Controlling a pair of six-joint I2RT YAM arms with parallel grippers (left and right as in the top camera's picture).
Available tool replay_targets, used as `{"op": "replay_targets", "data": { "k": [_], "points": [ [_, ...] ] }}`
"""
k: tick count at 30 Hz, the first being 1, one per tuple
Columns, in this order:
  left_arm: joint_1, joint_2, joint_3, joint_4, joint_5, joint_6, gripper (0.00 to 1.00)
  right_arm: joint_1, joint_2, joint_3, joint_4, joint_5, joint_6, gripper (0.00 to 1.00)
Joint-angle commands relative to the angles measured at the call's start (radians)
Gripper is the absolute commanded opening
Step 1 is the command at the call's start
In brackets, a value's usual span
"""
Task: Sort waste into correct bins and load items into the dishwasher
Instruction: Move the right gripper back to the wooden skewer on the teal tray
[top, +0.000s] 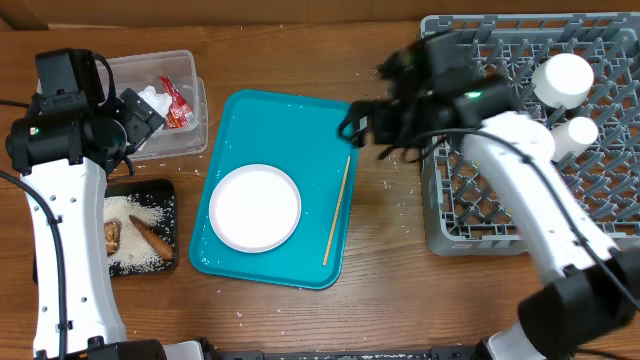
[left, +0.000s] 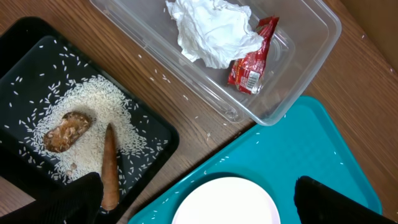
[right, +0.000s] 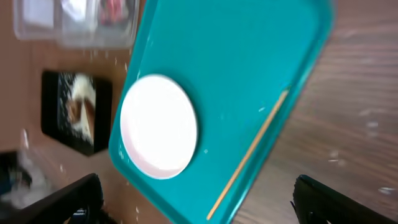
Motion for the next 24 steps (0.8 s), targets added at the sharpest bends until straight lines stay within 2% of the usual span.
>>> {"op": "replay_targets", "data": {
  "k": [1,5,11,17,24],
  "points": [
    [-0.002,0.000,0.002,0.000,0.001,-0.013,1.00,0.061,0.069,-0.008,-0.006,0.111,0.096,1.00],
    [-0.002,0.000,0.002,0.000,0.001,-0.013,1.00,0.116,0.140,-0.008,-0.051,0.296,0.337,0.76],
    [-0.002,0.000,0.002,0.000,0.001,-0.013,1.00,0.225,0.245,-0.008,-0.042,0.308,0.449,0.60],
    [-0.002,0.000,0.002,0.000,0.001,-0.013,1.00,0.330,0.340,-0.008,-0.055,0.415,0.605,0.55],
    [-0.002,0.000,0.002,0.000,0.001,-0.013,1.00,0.341,0.375,-0.008,-0.065,0.449,0.623,0.54]
  ]
}}
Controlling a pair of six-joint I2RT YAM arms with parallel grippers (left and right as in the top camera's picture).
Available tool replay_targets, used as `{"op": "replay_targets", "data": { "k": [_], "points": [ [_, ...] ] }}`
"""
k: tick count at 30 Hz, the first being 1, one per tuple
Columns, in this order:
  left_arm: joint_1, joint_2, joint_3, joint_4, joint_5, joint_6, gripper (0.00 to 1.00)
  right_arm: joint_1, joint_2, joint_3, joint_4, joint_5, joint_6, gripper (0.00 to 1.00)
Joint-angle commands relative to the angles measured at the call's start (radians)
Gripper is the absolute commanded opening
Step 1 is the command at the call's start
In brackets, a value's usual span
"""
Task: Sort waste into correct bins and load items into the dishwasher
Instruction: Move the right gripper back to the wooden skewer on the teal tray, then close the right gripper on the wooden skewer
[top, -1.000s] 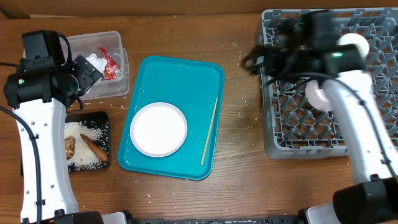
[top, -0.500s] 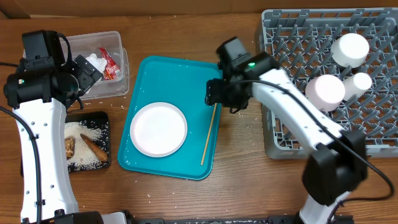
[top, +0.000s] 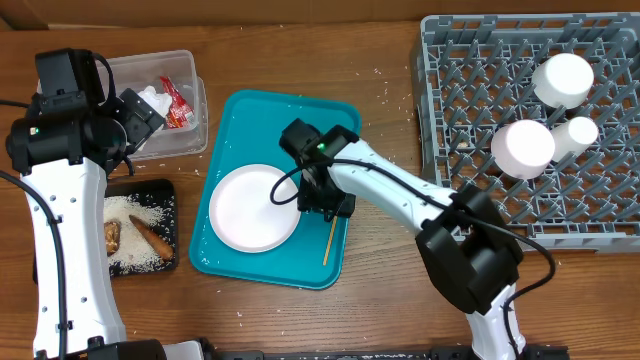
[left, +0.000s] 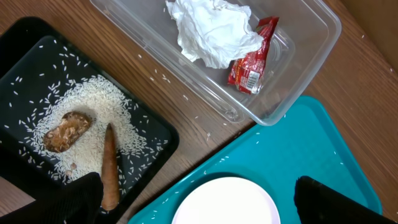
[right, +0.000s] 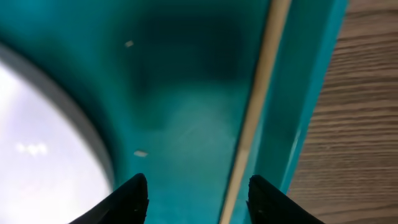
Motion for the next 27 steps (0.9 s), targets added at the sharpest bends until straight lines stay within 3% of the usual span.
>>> {"op": "replay_targets", "data": {
  "k": [1,21,27],
  "points": [
    [-0.002,0.000,0.002,0.000,0.001,-0.013,1.00,-0.018,0.002,-0.002,-0.006,0.057,0.040,0.54],
    [-0.002,0.000,0.002,0.000,0.001,-0.013,1.00,-0.022,0.002,-0.117,0.114,0.016,0.013,0.47],
    [-0.002,0.000,0.002,0.000,0.001,-0.013,1.00,-0.021,0.002,-0.166,0.143,0.014,0.018,0.25]
  ]
}}
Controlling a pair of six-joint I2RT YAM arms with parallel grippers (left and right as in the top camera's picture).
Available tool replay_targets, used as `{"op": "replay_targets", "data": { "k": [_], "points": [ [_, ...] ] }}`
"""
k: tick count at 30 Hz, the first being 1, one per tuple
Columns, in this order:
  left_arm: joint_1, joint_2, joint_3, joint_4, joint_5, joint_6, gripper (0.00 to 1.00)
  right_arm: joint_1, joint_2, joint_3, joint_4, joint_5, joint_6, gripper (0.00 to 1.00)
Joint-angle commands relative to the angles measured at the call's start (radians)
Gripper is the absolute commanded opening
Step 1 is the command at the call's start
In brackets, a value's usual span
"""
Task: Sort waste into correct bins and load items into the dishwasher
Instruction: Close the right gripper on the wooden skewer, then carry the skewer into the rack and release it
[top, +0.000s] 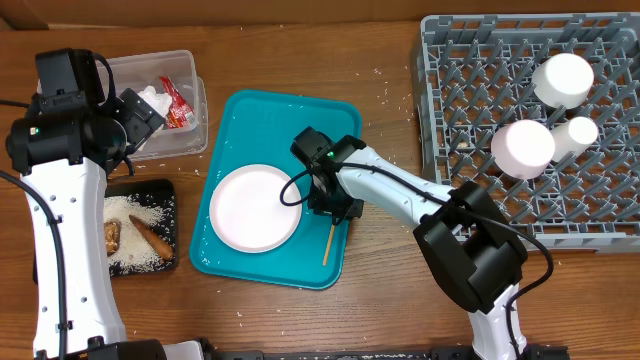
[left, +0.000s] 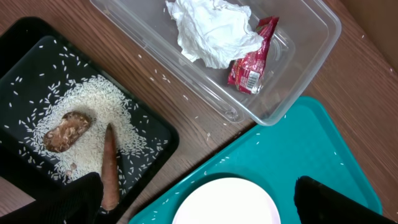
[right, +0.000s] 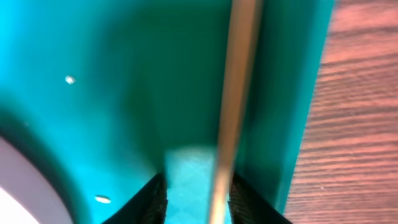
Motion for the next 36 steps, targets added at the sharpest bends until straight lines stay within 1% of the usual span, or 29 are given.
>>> {"op": "replay_targets", "data": {
  "k": [1,2,4,7,11,16,18,23,26,30,32,36],
  "points": [
    [-0.002,0.000,0.002,0.000,0.001,-0.013,1.00,0.001,0.009,-0.031,0.004,-0.006,0.002,0.15],
    [-0.002,0.000,0.002,0.000,0.001,-0.013,1.00,0.001,0.009,-0.026,0.000,-0.006,0.002,0.09],
    [-0.002,0.000,0.002,0.000,0.001,-0.013,1.00,-0.001,0.009,-0.005,-0.023,-0.005,0.002,0.04],
    [-0.002,0.000,0.002,0.000,0.001,-0.013,1.00,-0.017,0.002,0.050,-0.081,0.011,-0.003,0.04],
    [-0.002,0.000,0.002,0.000,0.001,-0.013,1.00,-0.053,-0.025,0.130,-0.168,0.078,-0.013,0.04],
    [-0.002,0.000,0.002,0.000,0.001,-0.013,1.00,-0.162,-0.108,0.240,-0.261,0.103,-0.103,0.04],
    [-0.002,0.000,0.002,0.000,0.001,-0.013,1.00,-0.216,-0.152,0.275,-0.267,0.101,-0.171,0.04],
    [-0.002,0.000,0.002,0.000,0.001,-0.013,0.99,-0.367,-0.264,0.332,-0.255,0.102,-0.392,0.04],
    [-0.002,0.000,0.002,0.000,0.001,-0.013,1.00,-0.466,-0.300,0.335,-0.206,0.087,-0.502,0.04],
    [-0.002,0.000,0.002,0.000,0.001,-0.013,1.00,-0.579,-0.296,0.325,-0.121,-0.002,-0.672,0.04],
    [-0.002,0.000,0.002,0.000,0.001,-0.013,1.00,-0.624,-0.288,0.311,-0.067,-0.002,-0.722,0.04],
    [-0.002,0.000,0.002,0.000,0.001,-0.013,1.00,-0.645,-0.271,0.302,-0.029,-0.002,-0.768,0.04]
  ]
}}
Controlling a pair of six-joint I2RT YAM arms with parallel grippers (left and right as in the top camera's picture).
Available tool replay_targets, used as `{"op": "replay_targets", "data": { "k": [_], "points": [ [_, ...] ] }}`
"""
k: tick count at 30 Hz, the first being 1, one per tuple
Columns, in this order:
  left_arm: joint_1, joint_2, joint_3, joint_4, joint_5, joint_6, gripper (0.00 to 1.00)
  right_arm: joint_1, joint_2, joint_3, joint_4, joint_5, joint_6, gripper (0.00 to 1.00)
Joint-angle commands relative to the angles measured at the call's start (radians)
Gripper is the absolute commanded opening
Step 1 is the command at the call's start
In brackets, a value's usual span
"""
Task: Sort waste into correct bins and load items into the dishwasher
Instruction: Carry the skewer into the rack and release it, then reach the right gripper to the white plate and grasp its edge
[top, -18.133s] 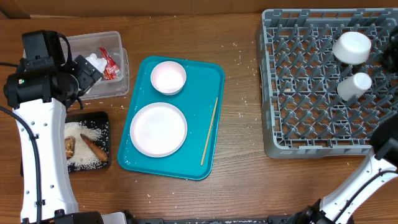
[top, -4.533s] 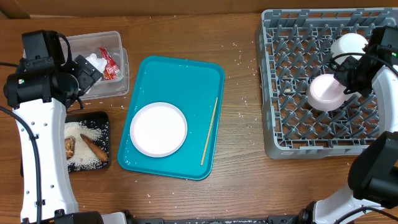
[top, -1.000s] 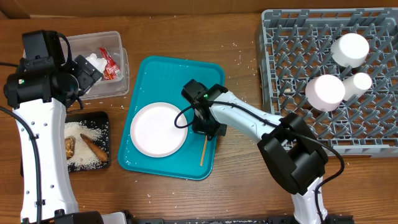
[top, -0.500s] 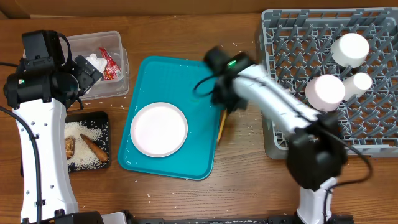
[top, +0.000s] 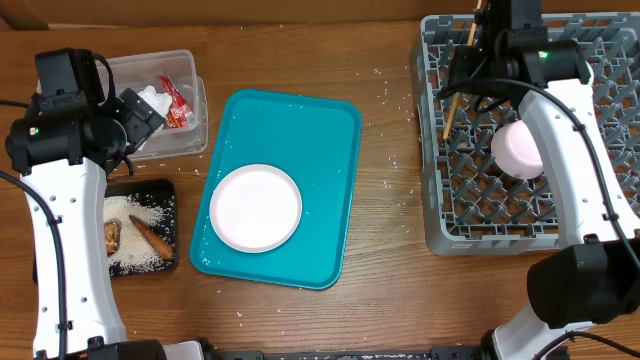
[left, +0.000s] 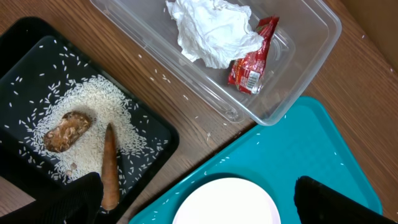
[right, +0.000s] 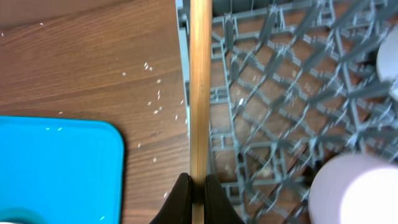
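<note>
My right gripper (right: 199, 185) is shut on a thin wooden chopstick (right: 199, 87). It holds the stick over the left edge of the grey dish rack (top: 560, 215). In the overhead view the chopstick (top: 457, 88) slants down over the rack's left wall below the right gripper (top: 478, 45). A white plate (top: 255, 207) lies on the teal tray (top: 300, 120). My left gripper (left: 199, 208) hangs open above the plate (left: 227, 202) and the tray's corner, with nothing between its fingers.
A pale cup (top: 522, 148) stands in the rack. At the far left a clear bin (top: 185, 120) holds a white tissue (left: 211, 31) and a red wrapper (left: 252, 59). A black tray (top: 165, 190) below it holds rice and food scraps.
My right gripper was down on the tray's right side, round the chopstick. Now it holds the chopstick above the dish rack's left edge. The tray carries only the plate. The left arm has not moved.
My right gripper first hovered open between rack and tray. Then it stood low over the chopstick on the tray's right side, fingers apart. Then the fingers were close round the stick. Now the stick is off the tray and over the rack. The left arm stayed still.
</note>
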Motion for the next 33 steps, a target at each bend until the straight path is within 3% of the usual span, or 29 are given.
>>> {"op": "replay_targets", "data": {
  "k": [1,10,12,15,18,22,33],
  "points": [
    [-0.002,0.000,0.002,0.000,0.001,-0.013,1.00,-0.014,0.027,-0.022,0.034,-0.022,-0.100,0.04],
    [-0.002,0.000,0.002,0.000,0.001,-0.013,0.99,-0.014,0.113,-0.037,0.053,-0.006,-0.117,0.09],
    [-0.002,0.000,0.002,0.000,0.001,-0.013,1.00,-0.014,0.127,-0.037,0.048,-0.007,-0.117,0.16],
    [-0.002,0.000,0.002,0.000,0.001,-0.013,1.00,-0.013,0.132,-0.037,0.034,-0.007,-0.117,0.38],
    [-0.002,0.000,0.002,0.000,0.001,-0.013,1.00,-0.008,0.130,-0.037,0.016,-0.007,-0.116,0.52],
    [-0.002,0.000,0.002,0.000,0.001,-0.013,1.00,-0.004,0.128,-0.024,-0.039,-0.026,-0.086,0.58],
    [-0.002,0.000,0.002,0.000,0.001,-0.013,1.00,0.084,0.086,0.006,-0.096,-0.622,-0.063,0.62]
  ]
}}
